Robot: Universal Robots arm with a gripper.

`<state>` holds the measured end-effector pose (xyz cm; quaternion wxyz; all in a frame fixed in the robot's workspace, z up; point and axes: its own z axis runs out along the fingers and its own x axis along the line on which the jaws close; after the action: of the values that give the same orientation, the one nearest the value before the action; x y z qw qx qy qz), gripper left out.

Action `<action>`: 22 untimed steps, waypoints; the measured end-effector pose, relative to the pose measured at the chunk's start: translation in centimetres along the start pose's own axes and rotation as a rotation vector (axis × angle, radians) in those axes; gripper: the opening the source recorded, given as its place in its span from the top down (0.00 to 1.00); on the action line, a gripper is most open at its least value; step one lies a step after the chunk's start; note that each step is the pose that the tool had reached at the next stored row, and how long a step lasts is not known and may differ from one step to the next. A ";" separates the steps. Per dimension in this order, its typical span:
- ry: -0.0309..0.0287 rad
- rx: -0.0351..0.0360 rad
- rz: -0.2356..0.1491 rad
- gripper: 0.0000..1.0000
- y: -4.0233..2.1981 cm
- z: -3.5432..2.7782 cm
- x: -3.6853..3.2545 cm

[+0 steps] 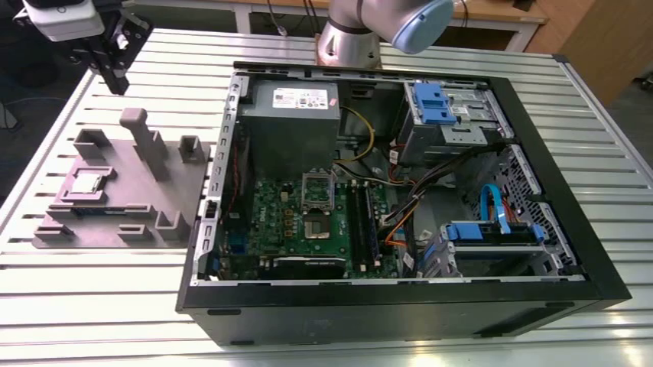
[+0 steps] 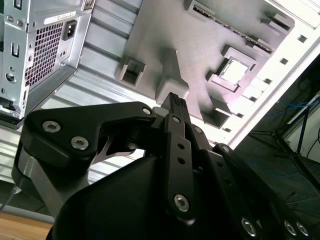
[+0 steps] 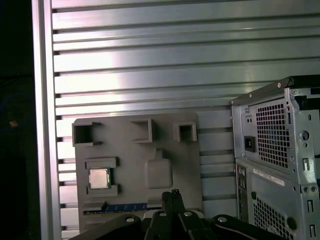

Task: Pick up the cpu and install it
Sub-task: 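Reach for the cpu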

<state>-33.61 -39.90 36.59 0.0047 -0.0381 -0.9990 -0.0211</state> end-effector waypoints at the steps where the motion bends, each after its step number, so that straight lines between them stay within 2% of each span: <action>1: 0.0000 0.0000 0.000 0.90 0.00 0.00 0.03; 8: 0.0000 0.0001 0.000 0.90 -0.03 0.01 0.37; 18: 0.0001 0.0001 0.000 0.90 -0.12 0.04 1.65; 22: 0.0000 0.0000 0.000 0.90 -0.14 0.04 1.79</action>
<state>-35.41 -39.90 36.56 0.0047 -0.0381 -0.9990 -0.0211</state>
